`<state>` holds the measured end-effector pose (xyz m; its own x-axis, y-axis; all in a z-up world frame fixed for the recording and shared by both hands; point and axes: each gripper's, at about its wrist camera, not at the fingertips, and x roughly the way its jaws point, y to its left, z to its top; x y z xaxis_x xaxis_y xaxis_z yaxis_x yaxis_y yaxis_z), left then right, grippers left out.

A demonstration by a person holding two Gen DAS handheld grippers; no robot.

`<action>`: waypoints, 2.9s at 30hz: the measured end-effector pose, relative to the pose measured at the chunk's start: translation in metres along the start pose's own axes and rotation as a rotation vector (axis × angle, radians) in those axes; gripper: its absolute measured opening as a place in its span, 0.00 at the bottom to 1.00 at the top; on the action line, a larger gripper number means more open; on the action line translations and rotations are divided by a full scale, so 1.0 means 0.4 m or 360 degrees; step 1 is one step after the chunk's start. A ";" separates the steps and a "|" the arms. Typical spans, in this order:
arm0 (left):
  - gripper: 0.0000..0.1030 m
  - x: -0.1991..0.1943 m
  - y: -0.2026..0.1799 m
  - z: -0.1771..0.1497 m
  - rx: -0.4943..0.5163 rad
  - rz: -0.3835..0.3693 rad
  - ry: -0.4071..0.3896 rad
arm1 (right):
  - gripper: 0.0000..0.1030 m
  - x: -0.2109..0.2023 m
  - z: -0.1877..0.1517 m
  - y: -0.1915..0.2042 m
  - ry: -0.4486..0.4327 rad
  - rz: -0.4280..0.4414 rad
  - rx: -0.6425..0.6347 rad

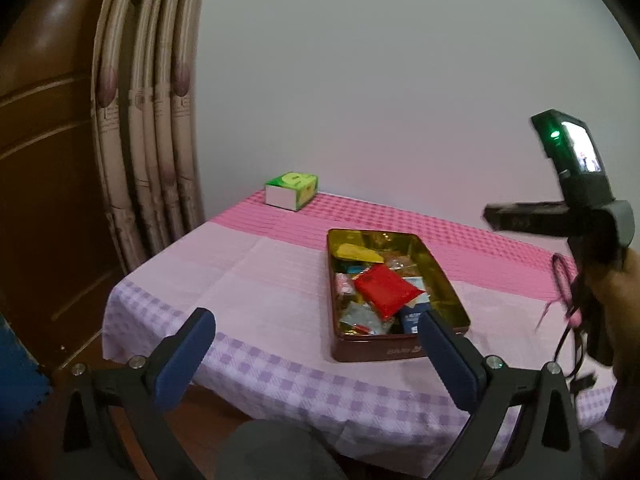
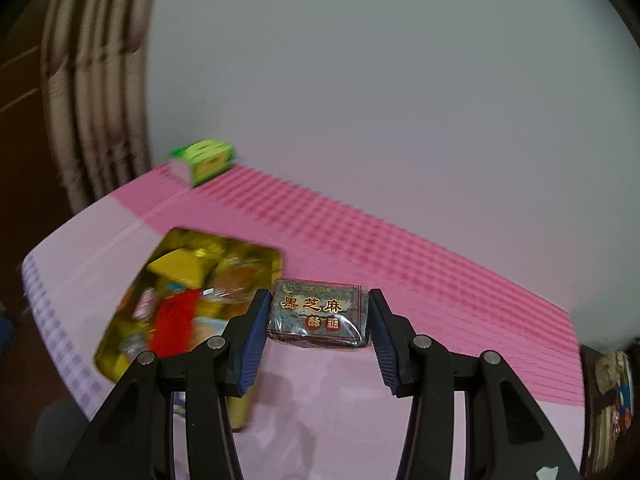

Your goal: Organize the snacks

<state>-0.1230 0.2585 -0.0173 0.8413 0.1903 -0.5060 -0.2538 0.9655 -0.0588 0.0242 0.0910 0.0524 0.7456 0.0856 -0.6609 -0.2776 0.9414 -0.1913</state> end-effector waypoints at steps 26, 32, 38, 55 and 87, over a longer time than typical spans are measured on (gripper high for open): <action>1.00 0.012 -0.011 0.000 0.0055 -0.0035 -0.0022 | 0.43 0.181 -0.030 0.249 0.0165 0.0195 -0.0186; 1.00 0.022 -0.006 0.002 0.0034 -0.0001 -0.0004 | 0.44 0.202 -0.037 0.261 0.0180 0.0192 -0.0173; 1.00 0.030 -0.008 0.005 0.0034 0.0020 0.0007 | 0.47 0.220 -0.044 0.263 0.0192 0.0194 -0.0159; 1.00 -0.009 -0.050 0.000 0.0057 -0.0016 -0.0034 | 0.94 0.064 -0.097 0.096 0.0073 0.0044 -0.0023; 1.00 -0.013 -0.088 -0.027 0.0147 0.0018 -0.0004 | 0.98 -0.332 -0.233 0.025 -0.0085 0.0042 0.0126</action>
<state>-0.1237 0.2218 -0.0217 0.8400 0.2017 -0.5037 -0.2182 0.9755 0.0268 -0.1340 0.0587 0.0707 0.7704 0.1258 -0.6250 -0.2505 0.9612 -0.1153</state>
